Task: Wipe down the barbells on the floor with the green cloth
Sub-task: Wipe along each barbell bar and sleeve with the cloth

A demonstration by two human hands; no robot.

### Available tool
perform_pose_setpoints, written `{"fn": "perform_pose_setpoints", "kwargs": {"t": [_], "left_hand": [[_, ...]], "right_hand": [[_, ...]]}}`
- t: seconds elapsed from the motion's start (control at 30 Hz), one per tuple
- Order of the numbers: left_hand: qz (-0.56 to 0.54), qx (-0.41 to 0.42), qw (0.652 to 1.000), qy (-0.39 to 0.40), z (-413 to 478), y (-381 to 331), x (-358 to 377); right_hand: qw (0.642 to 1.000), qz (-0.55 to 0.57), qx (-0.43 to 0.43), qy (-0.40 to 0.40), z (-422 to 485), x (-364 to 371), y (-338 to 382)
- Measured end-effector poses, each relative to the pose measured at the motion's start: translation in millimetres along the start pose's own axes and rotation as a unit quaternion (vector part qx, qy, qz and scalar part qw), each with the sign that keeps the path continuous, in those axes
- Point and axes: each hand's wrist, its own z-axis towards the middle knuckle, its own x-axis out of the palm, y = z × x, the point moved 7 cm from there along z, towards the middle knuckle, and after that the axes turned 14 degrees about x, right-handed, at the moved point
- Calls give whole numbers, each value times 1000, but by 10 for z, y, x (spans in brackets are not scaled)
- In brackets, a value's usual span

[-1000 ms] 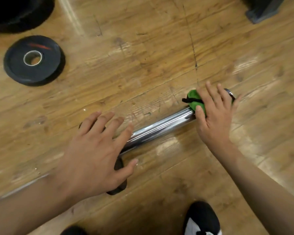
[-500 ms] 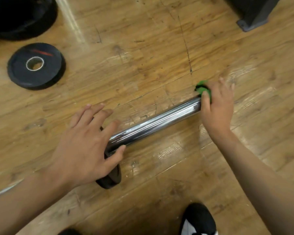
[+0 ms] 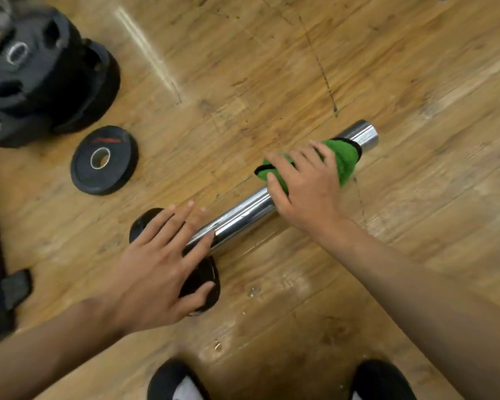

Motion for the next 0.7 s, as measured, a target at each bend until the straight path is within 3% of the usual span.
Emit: {"fn": "perform_pose_setpoints", "kwargs": {"t": [0.17, 0.3, 0.47, 0.53, 0.7], "left_hand": [[-16, -32, 999, -8, 3, 200, 43], [-38, -20, 998, -55, 41, 289, 9], [-60, 2, 994, -92, 38, 332, 14], [-73, 6, 991, -108, 54, 354, 28], [-96, 15, 990, -103, 26, 374, -19]], "right_hand": [[995, -66, 68, -6, 123, -71, -276], [997, -37, 65, 21, 148, -12, -326], [988, -61, -112, 85, 134, 19, -220], [979, -82, -141, 126, 215, -5, -335], [980, -76, 9, 183, 406, -223, -472]]}}
